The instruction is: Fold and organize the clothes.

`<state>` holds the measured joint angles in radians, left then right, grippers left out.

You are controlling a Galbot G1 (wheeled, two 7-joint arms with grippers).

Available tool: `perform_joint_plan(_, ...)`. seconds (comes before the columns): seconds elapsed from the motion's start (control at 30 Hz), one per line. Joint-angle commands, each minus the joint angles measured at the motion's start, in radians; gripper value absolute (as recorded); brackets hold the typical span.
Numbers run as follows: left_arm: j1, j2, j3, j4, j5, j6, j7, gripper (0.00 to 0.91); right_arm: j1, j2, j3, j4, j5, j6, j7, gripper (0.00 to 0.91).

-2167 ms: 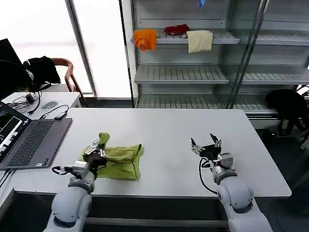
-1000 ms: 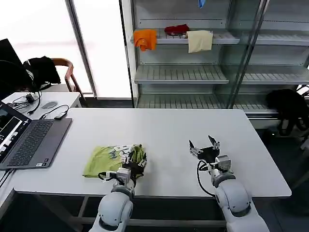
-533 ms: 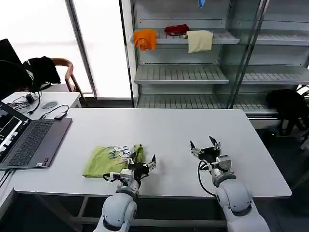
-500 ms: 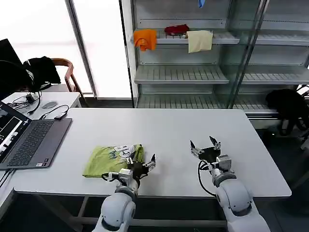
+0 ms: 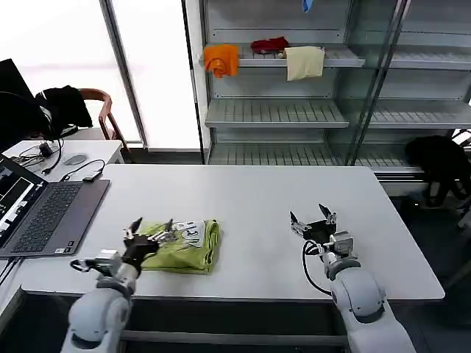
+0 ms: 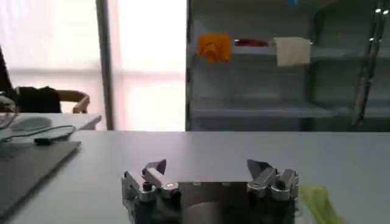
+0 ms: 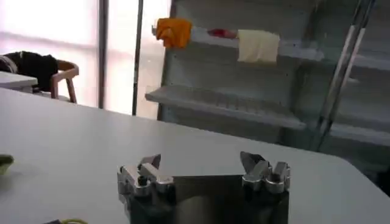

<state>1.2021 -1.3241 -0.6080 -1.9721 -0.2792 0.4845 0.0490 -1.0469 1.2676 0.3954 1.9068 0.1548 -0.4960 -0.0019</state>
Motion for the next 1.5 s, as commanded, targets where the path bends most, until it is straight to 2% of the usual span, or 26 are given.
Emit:
perform_joint_plan(0.03, 0.003, 0.082, -0.171, 0.072, -0.037, 0.005, 0.050, 0.907, 0.006, -0.002, -0.002, -0.006, 0.002, -0.003, 0.001, 0.907)
perform_joint_plan(0.63, 0.036, 0.022, -0.108, 0.116, -0.044, 0.012, 0.045, 0.907, 0.000, 0.010, -0.003, 0.001, -0.005, -0.013, 0.000, 0.907)
perform_joint_plan(0.67, 0.032, 0.020, -0.106, 0.122, -0.043, 0.012, 0.042, 0.856, 0.000, 0.010, -0.004, 0.000, -0.005, -0.012, -0.001, 0.907)
perform_joint_plan(0.7, 0.028, 0.019, -0.106, 0.127, -0.044, 0.012, 0.043, 0.756, 0.000, 0.011, -0.004, -0.002, -0.005, -0.010, -0.002, 0.907)
perform_joint_plan(0.77, 0.025, 0.019, -0.103, 0.137, -0.045, 0.011, 0.041, 0.695, 0.000, 0.013, -0.002, -0.007, -0.004, -0.008, -0.002, 0.907)
perform_joint_plan(1.0, 0.031, 0.010, -0.094, 0.151, -0.072, 0.018, 0.041, 0.615, 0.003, 0.016, 0.000, -0.017, -0.004, -0.006, -0.003, 0.907)
perform_joint_plan(1.07, 0.034, 0.007, -0.089, 0.149, -0.083, 0.022, 0.041, 0.524, 0.007, 0.017, -0.002, -0.020, -0.004, -0.006, -0.002, 0.907)
perform_joint_plan(1.17, 0.034, 0.000, -0.085, 0.148, -0.096, 0.033, 0.041, 0.302, 0.013, 0.021, -0.004, -0.023, -0.004, -0.006, -0.001, 0.907)
perform_joint_plan(1.23, 0.034, -0.003, -0.084, 0.147, -0.114, 0.039, 0.041, 0.262, 0.017, 0.023, -0.005, -0.025, -0.004, -0.007, -0.001, 0.907)
perform_joint_plan(1.27, 0.035, -0.004, -0.084, 0.146, -0.123, 0.039, 0.041, 0.181, 0.017, 0.023, -0.006, -0.026, -0.005, -0.007, 0.000, 0.907)
perform_joint_plan(1.3, 0.036, -0.004, -0.084, 0.144, -0.130, 0.040, 0.041, 0.060, 0.018, 0.023, -0.006, -0.027, -0.005, -0.007, 0.000, 0.907)
perform_joint_plan(1.33, 0.036, -0.005, -0.084, 0.144, -0.150, 0.042, 0.041, 0.020, 0.020, 0.023, -0.005, -0.028, -0.005, -0.007, 0.000, 0.907)
perform_joint_plan(1.5, 0.032, -0.005, -0.087, 0.138, -0.226, 0.072, 0.042, 0.010, 0.023, 0.024, -0.003, -0.033, -0.005, -0.007, 0.005, 0.907)
